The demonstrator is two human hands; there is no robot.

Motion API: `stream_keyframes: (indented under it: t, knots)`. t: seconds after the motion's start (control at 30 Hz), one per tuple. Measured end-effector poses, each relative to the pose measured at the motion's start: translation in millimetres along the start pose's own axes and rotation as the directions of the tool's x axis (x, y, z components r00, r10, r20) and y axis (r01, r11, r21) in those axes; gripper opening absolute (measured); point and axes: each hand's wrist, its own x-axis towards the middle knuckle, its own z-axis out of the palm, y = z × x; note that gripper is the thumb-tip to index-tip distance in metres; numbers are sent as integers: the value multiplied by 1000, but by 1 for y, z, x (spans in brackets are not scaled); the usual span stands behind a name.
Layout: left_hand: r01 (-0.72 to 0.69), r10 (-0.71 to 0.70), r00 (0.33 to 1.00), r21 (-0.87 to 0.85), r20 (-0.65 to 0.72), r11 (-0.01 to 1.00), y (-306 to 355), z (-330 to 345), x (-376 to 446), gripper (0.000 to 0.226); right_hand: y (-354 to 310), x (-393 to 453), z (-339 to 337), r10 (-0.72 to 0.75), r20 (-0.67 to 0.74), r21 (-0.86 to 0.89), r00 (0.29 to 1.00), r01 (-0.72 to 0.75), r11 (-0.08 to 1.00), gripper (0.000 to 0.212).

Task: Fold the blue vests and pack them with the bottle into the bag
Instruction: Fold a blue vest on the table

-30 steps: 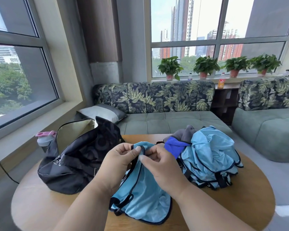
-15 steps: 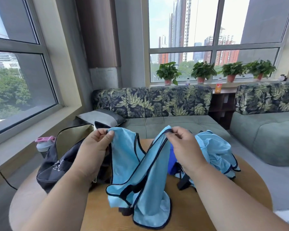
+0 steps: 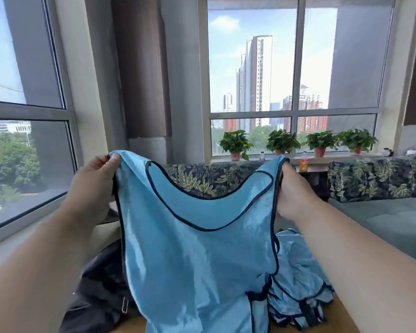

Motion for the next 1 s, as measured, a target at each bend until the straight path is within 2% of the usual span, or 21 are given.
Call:
stream_keyframes:
  t: [0.07,0.1,0.2,0.33,0.4,0.5,0.57,0.67,0.73,0.87,1.0]
  knots:
    - [37,-36,999,15,-32,999,1,0,-2,21,1,-10,-4,82,55,-19,995,-81,997,30]
    - [53,-52,998,31,-41,998,0,-1,-4,22,1,-11,-7,110,51,-18,993,-110,994,27]
    - [73,-70,995,42,-67,996,-2,-4,-10,27,-3,-20,-12,141,-26,64,990,-139,988,27]
    - [69,-59,992,83,-112,994,0,2,-22,26,-5,-18,-22,194,-71,98,978,-187,977,43]
    - [65,-56,992,82,-111,994,2,4,-25,26,-7,-16,-23,183,-70,65,981,-179,982,41]
    - [55,-45,993,90,-107,994,8,2,-30,26,-7,-19,-23,47,89,-91,995,-38,995,37]
    - [48,-37,994,100,-106,994,10,2,-33,25,-4,-22,-25,-21,259,-258,966,90,962,52]
    - [64,-55,994,93,-97,994,8,-5,-32,26,9,-20,-28,56,421,-493,906,177,852,65]
    - [87,-78,992,87,-102,992,6,-12,-28,29,16,-16,-31,96,425,-572,900,185,799,59]
    - [107,-95,988,89,-125,990,6,-25,-23,37,7,-15,-32,26,349,-698,937,241,675,53]
    - [104,-96,987,60,-128,993,9,-29,-24,32,-14,-24,-25,-113,262,-775,958,279,567,20]
